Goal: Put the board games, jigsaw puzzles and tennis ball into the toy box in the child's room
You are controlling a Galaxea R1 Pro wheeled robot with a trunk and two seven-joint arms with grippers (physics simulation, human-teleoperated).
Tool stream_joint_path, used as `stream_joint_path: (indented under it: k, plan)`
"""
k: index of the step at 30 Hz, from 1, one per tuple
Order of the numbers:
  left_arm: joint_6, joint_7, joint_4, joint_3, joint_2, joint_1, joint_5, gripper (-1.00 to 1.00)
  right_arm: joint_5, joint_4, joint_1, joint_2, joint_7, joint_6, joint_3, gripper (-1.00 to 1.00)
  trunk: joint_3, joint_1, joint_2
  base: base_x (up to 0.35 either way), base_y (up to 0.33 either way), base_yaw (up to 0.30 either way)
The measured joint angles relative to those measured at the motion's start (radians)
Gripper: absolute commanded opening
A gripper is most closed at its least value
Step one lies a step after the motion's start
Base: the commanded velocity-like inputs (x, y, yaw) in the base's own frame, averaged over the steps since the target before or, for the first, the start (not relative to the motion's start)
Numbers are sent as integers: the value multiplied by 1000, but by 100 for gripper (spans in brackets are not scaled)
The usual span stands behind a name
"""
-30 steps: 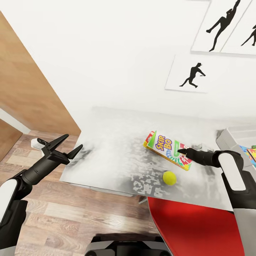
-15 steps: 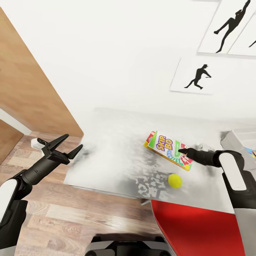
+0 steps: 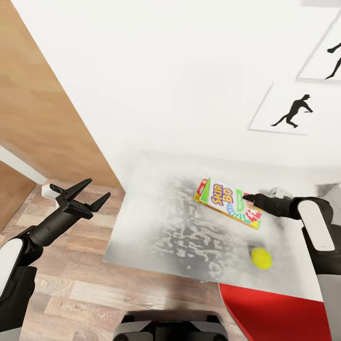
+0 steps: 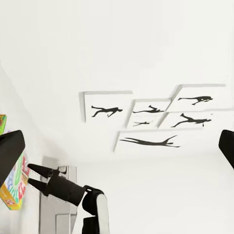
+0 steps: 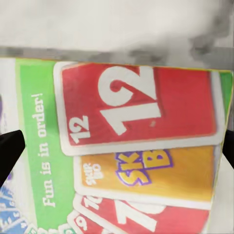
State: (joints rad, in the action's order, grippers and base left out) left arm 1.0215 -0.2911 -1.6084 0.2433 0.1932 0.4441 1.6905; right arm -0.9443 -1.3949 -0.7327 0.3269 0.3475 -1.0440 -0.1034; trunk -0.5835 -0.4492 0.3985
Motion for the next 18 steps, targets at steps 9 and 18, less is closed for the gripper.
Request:
stream_joint_path:
  k: [9,18]
  plan:
    - [-1,0,0,0,0,0,0,100,-5,-2,-38,12,0,0,-16,100,0,0,0,53,80,150]
    - [0,-1,0,0,0,0,0,100,-7,-3,-45,13,0,0,-18,100,0,0,0,7,11,189]
